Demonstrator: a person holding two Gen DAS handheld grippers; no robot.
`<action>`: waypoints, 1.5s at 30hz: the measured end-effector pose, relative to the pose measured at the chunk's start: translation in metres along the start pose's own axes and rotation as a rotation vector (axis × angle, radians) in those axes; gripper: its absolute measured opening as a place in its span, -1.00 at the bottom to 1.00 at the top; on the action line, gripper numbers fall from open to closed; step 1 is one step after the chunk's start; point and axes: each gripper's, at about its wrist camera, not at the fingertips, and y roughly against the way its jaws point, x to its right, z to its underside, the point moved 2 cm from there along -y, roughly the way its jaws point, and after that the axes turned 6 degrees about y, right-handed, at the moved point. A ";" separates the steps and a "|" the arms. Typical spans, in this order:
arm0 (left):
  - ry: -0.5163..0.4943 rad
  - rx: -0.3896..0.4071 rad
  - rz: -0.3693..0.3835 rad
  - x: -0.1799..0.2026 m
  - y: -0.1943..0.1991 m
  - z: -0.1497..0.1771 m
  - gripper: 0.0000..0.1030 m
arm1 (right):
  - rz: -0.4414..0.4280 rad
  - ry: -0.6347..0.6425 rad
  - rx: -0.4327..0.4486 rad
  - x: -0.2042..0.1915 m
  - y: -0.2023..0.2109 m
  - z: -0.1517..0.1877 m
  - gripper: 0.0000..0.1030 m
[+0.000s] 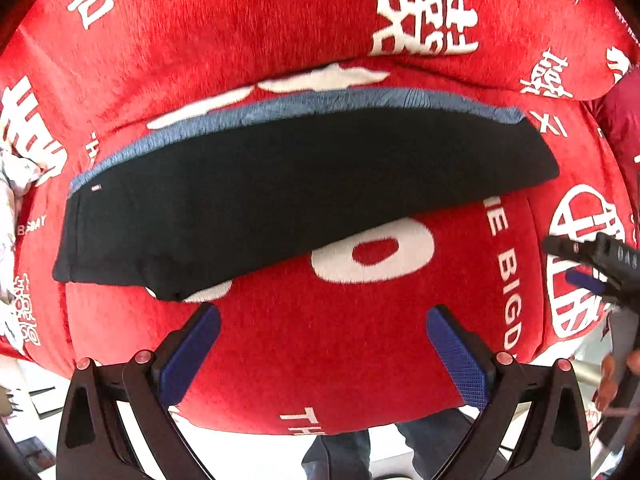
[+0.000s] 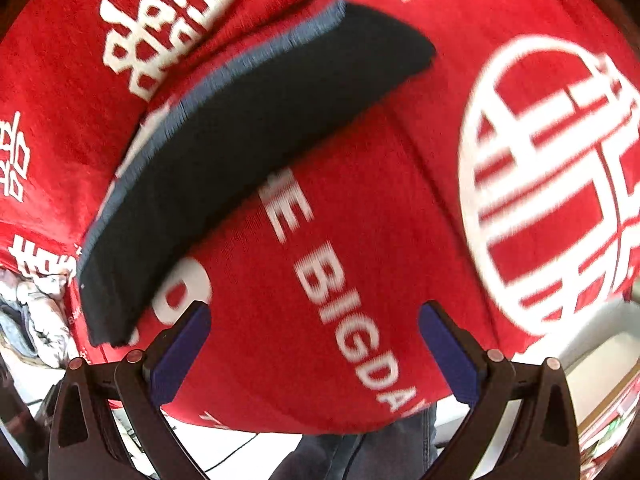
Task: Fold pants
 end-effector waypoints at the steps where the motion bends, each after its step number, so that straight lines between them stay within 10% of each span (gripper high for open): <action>1: 0.001 0.001 -0.013 0.000 0.001 -0.003 1.00 | -0.002 0.010 0.004 -0.001 0.001 -0.007 1.00; 31: -0.070 -0.050 -0.086 0.049 -0.022 -0.053 1.00 | -0.141 -0.107 0.012 0.046 -0.015 -0.043 1.00; 45: -0.261 -0.071 -0.085 0.119 -0.052 -0.078 1.00 | -0.200 -0.281 0.161 0.107 0.016 -0.045 1.00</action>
